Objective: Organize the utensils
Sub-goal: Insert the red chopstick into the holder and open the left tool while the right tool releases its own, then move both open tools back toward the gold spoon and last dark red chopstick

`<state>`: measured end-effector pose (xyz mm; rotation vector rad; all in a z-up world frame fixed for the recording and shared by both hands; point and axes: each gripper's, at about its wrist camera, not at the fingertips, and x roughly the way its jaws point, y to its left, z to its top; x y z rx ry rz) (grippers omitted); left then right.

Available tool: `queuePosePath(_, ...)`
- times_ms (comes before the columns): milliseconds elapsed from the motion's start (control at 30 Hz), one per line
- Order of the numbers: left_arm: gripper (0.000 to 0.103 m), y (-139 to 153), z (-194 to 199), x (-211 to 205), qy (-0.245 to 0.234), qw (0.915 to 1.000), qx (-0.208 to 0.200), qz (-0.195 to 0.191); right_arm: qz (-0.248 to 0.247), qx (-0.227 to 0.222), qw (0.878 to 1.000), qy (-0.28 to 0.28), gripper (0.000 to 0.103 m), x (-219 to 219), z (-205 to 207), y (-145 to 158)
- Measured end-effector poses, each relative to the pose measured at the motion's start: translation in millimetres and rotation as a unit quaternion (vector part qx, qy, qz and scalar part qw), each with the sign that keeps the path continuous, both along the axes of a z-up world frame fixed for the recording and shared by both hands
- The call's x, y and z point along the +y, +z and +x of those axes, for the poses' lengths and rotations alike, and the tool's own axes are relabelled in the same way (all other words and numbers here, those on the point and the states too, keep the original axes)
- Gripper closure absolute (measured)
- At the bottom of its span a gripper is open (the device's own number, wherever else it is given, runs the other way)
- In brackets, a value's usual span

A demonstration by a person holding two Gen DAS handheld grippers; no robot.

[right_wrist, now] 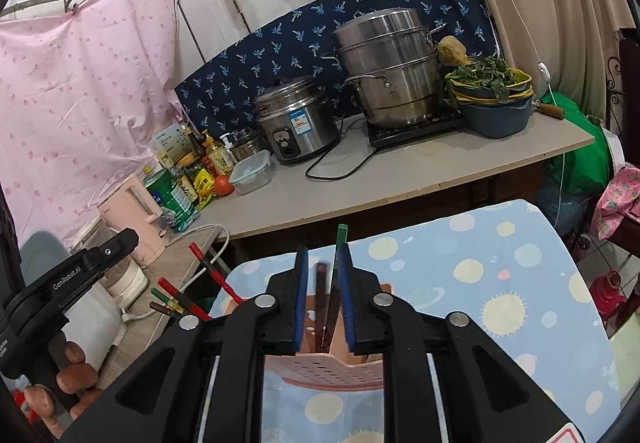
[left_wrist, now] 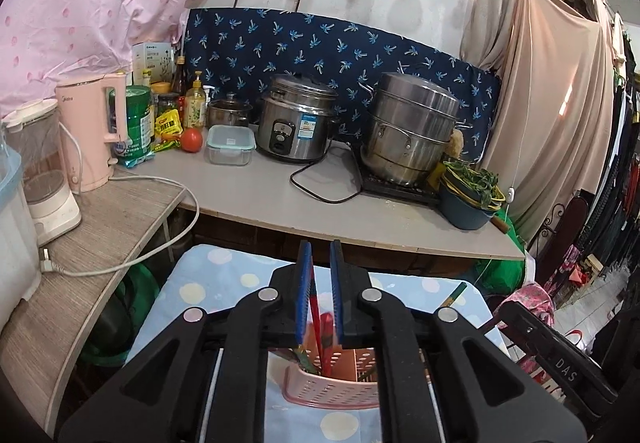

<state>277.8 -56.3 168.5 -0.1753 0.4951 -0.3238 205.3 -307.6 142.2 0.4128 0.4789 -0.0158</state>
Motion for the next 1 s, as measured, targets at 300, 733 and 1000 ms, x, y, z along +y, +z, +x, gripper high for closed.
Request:
queuePosePath(300, 0.071, -0.9, -21.3, 12.4, 0.009, 1.0000, 0.002, -0.001, -0.004, -0.006, 1.000, 0.003, 0.076, 5.8, -19.8, 6.2)
queuePosePath(733, 0.063, -24.7, -65.5, 24.9, 0.018, 0.9984, 0.043, 0.032, -0.013, 0.013, 0.999, 0.030, 0.076, 31.5, -67.9, -10.3)
queuePosePath(1000, 0.063, -55.2, -93.6, 23.8, 0.020, 0.9946, 0.077, 0.066, -0.023, 0.037, 0.998, 0.045, 0.076, 50.9, -97.9, -33.2)
